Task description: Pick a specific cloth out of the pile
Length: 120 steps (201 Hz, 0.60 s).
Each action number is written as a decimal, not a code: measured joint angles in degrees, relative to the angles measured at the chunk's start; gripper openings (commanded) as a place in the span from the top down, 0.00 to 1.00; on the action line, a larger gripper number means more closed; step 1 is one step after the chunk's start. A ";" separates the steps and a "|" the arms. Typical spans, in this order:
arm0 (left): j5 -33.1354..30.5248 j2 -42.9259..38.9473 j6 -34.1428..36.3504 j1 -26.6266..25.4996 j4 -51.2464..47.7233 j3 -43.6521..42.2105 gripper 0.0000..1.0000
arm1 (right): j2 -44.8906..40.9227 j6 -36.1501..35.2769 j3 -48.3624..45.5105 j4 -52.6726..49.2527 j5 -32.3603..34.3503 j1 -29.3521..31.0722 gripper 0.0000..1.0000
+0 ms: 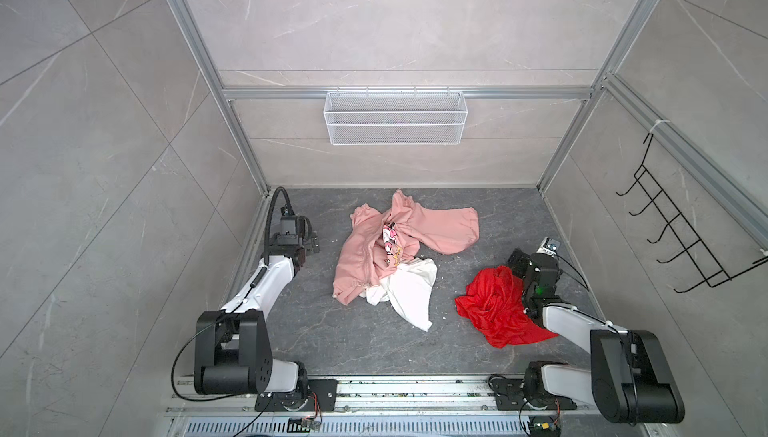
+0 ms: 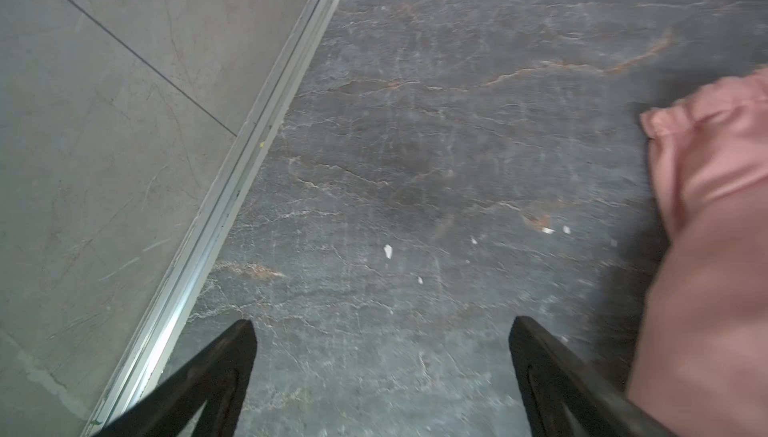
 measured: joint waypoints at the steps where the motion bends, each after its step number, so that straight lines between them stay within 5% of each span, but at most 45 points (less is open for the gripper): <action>1: 0.02 0.24 0.04 0.13 0.20 -0.04 0.02 | 0.24 0.00 -0.33 0.68 -0.13 -0.02 0.00; 65: 4.31 4.00 1.49 4.07 8.04 -5.18 0.02 | 3.10 -0.61 -7.15 16.59 -3.32 -0.22 0.00; 120: 9.66 4.00 2.19 4.66 25.14 -16.87 0.02 | 4.22 -1.70 -8.57 22.95 -6.23 -0.22 0.00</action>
